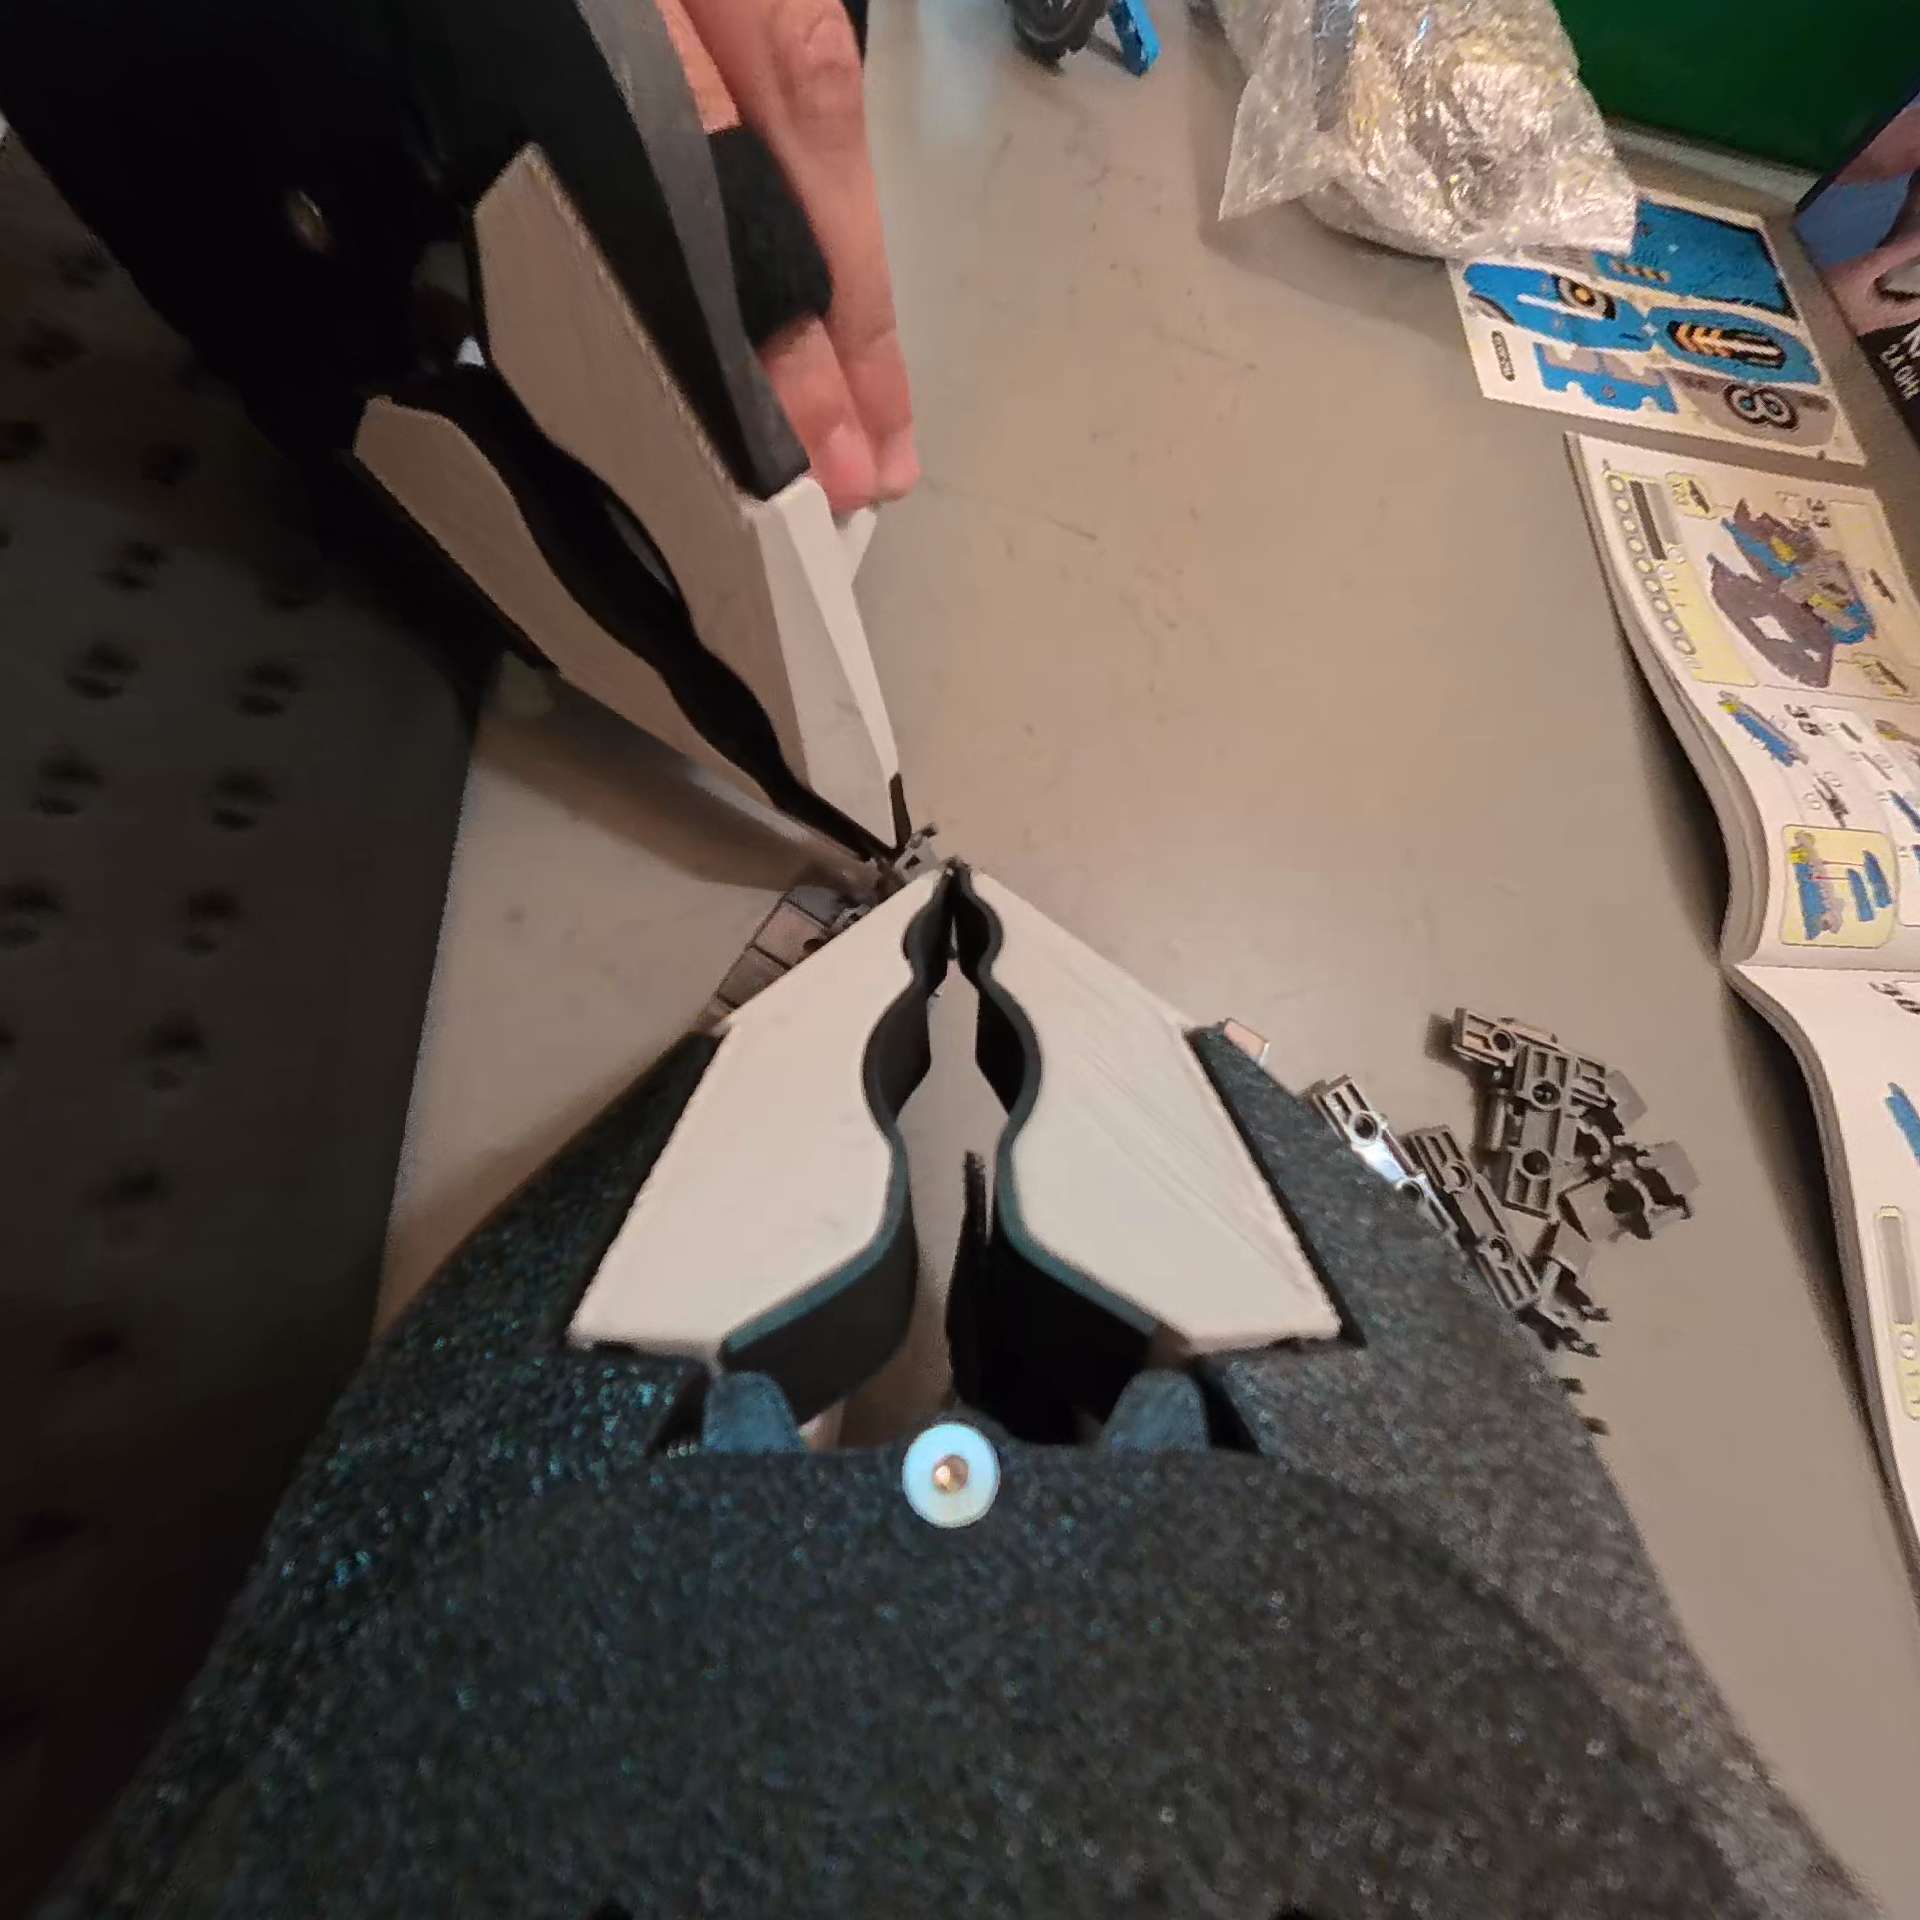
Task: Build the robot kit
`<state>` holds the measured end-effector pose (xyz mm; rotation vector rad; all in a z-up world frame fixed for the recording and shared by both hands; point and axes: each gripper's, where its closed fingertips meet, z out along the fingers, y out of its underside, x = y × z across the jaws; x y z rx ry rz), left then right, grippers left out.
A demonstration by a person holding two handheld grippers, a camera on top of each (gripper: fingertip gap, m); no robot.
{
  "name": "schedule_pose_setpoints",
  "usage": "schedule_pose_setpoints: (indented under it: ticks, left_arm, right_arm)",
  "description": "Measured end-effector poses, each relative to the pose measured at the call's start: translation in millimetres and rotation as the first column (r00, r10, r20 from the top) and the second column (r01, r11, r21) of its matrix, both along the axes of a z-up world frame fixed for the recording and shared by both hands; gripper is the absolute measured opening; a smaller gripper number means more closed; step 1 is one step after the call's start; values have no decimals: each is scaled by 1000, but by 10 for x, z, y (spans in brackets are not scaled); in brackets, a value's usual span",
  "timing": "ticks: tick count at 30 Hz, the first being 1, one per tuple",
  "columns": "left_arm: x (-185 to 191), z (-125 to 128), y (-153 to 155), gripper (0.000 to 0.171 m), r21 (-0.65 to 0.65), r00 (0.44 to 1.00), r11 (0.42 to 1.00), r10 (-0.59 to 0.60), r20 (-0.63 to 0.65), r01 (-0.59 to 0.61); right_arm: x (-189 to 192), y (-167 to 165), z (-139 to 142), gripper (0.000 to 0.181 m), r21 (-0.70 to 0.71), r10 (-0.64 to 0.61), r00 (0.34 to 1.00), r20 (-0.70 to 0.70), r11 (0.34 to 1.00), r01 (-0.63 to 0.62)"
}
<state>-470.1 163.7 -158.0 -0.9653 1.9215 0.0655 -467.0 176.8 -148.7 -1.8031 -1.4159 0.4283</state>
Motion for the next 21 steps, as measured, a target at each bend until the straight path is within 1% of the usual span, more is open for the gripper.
schedule_pose_setpoints:
  ticks: [3, 6, 11, 13, 16, 21]
  left_arm:
    - [2, -5, -29, 3, -18, 1000, 999, -27, 0, 27]
    - [-9, -40, -45, 4, 22, 999, 999, -48, -19, 49]
    - [-26, -64, -57, 5, 88, 997, 994, -59, -52, 64]
    - [-27, -70, -52, 5, 87, 996, 994, -64, -57, 69]
    - [-31, -88, -52, 5, 60, 996, 996, -68, -53, 71]
    - [-37, -86, -49, 6, 48, 998, 997, -52, -44, 54]
  right_arm:
    - [-33, 7, -50, 0, -9, 7, 1000, 2, 1000, -7]
    - [-54, -24, -78, 0, -25, 20, 1000, 19, 999, -20]
    - [-61, -43, -88, 0, 41, 36, 997, 64, 998, -39]
    - [-58, -44, -88, 0, 36, 34, 997, 64, 999, -37]
    - [-50, -69, -117, 0, -9, 45, 998, 50, 999, -45]
    - [-55, -67, -116, 0, 31, 59, 996, 62, 998, -61]
